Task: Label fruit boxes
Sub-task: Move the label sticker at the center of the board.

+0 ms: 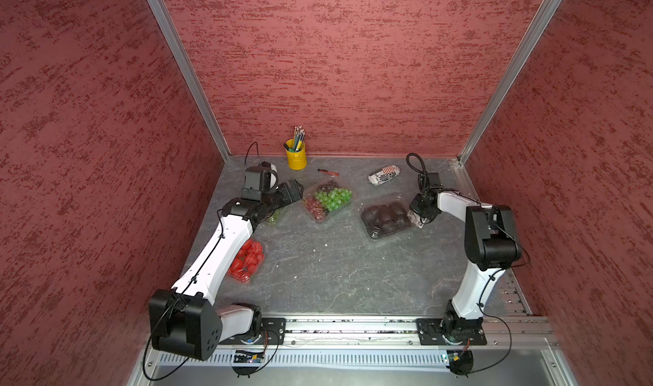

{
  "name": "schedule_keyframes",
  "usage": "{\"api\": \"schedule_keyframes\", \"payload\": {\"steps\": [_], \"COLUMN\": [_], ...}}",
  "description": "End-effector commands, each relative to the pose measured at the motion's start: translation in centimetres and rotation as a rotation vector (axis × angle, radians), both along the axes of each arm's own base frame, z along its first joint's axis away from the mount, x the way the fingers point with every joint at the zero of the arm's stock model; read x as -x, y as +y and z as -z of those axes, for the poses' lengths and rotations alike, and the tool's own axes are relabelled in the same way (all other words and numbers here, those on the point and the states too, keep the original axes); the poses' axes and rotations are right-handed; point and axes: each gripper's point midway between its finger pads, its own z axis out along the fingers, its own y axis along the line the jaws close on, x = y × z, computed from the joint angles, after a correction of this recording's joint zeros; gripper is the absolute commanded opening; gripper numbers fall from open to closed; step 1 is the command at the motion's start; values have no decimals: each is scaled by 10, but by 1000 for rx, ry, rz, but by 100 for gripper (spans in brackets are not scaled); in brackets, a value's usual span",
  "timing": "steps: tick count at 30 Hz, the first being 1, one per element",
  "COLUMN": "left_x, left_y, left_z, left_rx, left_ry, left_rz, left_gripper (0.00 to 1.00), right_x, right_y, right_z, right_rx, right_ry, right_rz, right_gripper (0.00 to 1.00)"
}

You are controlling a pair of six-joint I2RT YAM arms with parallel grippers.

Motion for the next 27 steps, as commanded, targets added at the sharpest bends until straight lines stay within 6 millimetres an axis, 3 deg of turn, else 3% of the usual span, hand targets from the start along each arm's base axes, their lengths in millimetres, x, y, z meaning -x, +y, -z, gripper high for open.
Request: {"api": "schedule_keyframes", "payload": {"steps": [1, 9, 13, 17, 20, 27], "left_x": [-3, -4, -4, -5, -7, -7], "left_y": [-1, 0, -1, -2, -4, -9], "left_z": [-8, -9, -10, -10, -8, -7], "left_rx": [7, 2, 2, 7, 19, 36], "left_ry": [-14, -18, -18, -25, -26, -26], "left_rz": [1, -2, 5, 7, 15, 37], "left_gripper": [100, 100, 100, 100, 100, 100], "right_x": [4, -2, -14, -21, -14, 7], "right_y": [-13, -61, -70, -66, -67, -81], "right_z": [14, 13, -1, -33, -39, -33], "right_rx": [22, 134, 179, 142, 127, 174], "right_ry": [39, 66, 50, -25, -22, 13], "right_rz": [24, 39, 4, 36, 100, 214], "right_gripper": [11, 13, 18, 45, 62, 78]}}
